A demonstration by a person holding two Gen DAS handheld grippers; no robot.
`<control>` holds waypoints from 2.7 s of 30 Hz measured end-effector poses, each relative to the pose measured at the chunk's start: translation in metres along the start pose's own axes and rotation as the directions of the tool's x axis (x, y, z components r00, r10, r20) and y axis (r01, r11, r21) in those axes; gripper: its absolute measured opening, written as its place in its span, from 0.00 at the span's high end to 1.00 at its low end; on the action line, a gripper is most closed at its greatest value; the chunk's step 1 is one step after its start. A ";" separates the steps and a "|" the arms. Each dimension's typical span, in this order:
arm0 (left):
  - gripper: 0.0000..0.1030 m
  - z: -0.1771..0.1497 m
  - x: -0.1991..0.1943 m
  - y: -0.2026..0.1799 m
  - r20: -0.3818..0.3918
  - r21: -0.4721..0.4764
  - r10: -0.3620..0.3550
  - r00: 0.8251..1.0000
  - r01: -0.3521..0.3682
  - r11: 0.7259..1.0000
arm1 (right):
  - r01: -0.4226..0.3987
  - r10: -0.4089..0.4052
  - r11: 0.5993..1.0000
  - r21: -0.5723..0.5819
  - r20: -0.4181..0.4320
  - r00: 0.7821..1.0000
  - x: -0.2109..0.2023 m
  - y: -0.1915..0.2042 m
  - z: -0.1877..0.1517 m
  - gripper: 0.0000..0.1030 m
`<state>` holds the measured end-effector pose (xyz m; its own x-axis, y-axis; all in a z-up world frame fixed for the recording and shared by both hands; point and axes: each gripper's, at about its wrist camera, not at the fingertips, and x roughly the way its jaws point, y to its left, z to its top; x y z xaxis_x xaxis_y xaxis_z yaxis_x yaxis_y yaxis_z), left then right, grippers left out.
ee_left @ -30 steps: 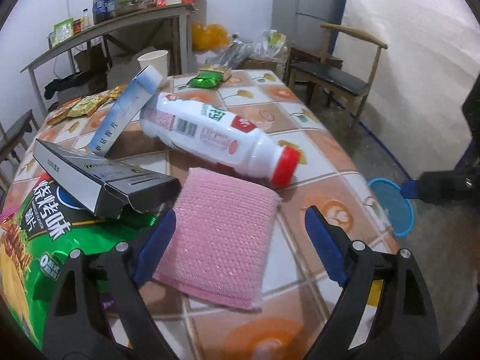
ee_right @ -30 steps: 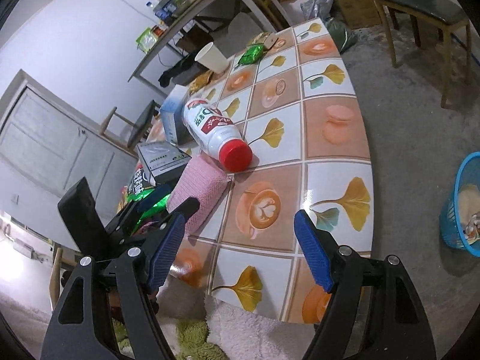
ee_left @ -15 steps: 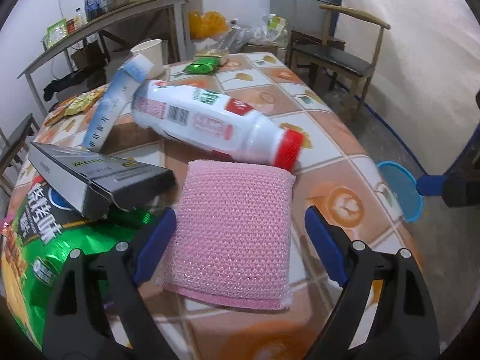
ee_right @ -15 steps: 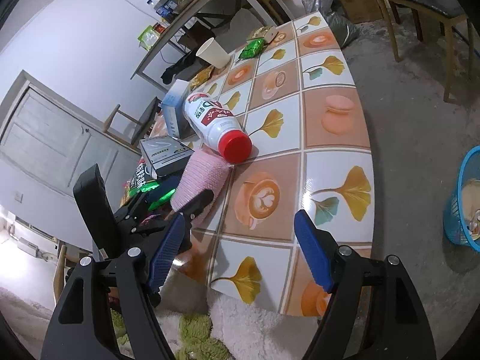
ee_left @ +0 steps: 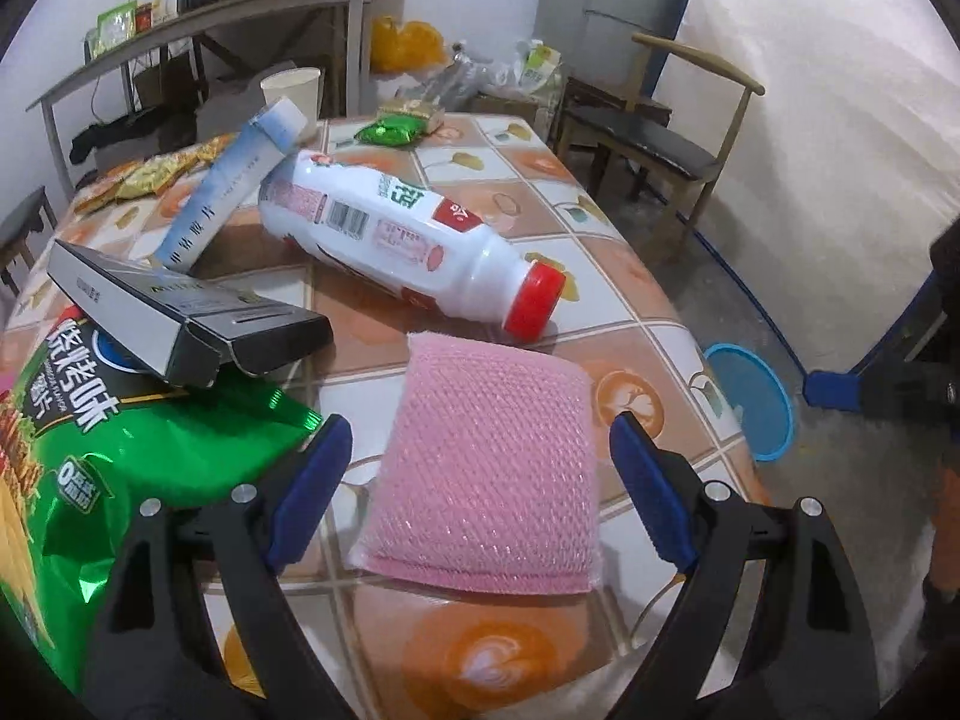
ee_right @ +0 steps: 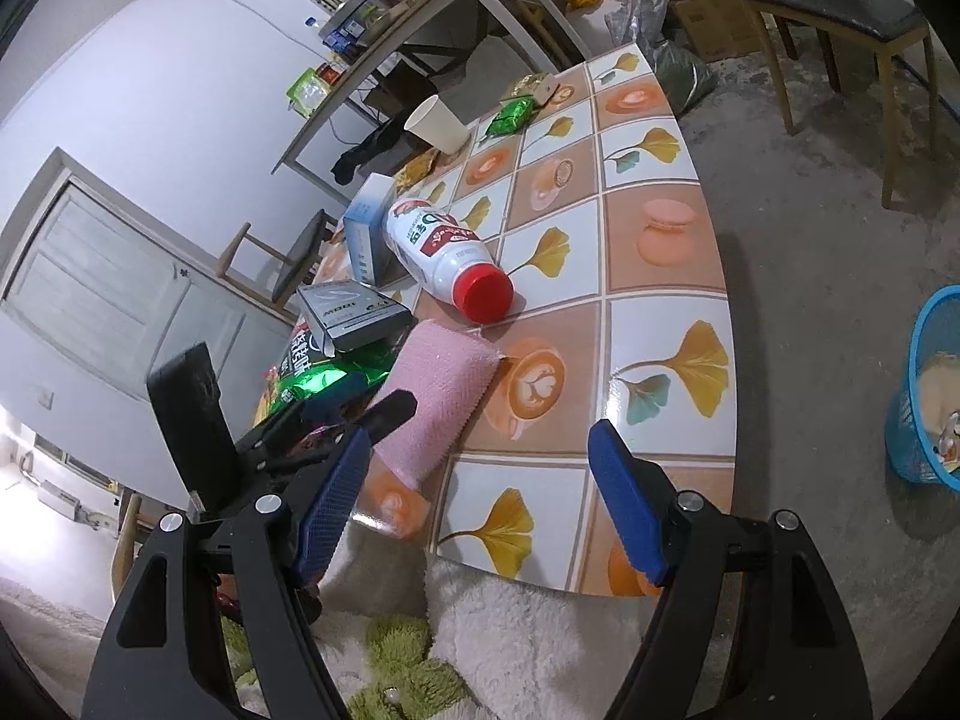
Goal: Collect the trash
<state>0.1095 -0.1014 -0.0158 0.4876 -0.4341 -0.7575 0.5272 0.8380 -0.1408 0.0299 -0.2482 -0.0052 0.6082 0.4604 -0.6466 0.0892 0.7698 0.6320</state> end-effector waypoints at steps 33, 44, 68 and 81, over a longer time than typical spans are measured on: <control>0.23 -0.007 0.017 -0.010 -0.096 0.071 0.054 0.994 -0.047 0.996 | 0.016 -0.016 1.000 0.006 -0.002 1.000 -0.003 0.002 -0.008 0.29; 0.24 -0.020 0.004 -0.003 -0.091 0.045 0.076 0.993 -0.072 0.996 | -0.095 0.095 0.995 -0.032 -0.017 0.995 0.011 0.039 0.038 0.29; 0.24 -0.026 0.001 0.023 -0.074 -0.029 0.019 0.997 -0.022 0.999 | 0.014 -0.018 1.000 -0.015 -0.297 0.955 0.255 0.123 0.215 0.30; 0.24 -0.027 0.002 0.023 -0.058 -0.021 0.046 0.997 -0.047 0.999 | -0.011 0.002 1.000 -0.026 -0.314 0.949 0.269 0.126 0.216 0.63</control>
<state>0.1033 -0.0743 -0.0378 0.4700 -0.3753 -0.7989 0.4887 0.8644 -0.1186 0.3752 -0.1226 -0.0072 0.3300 0.5774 -0.7468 0.0623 0.7761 0.6275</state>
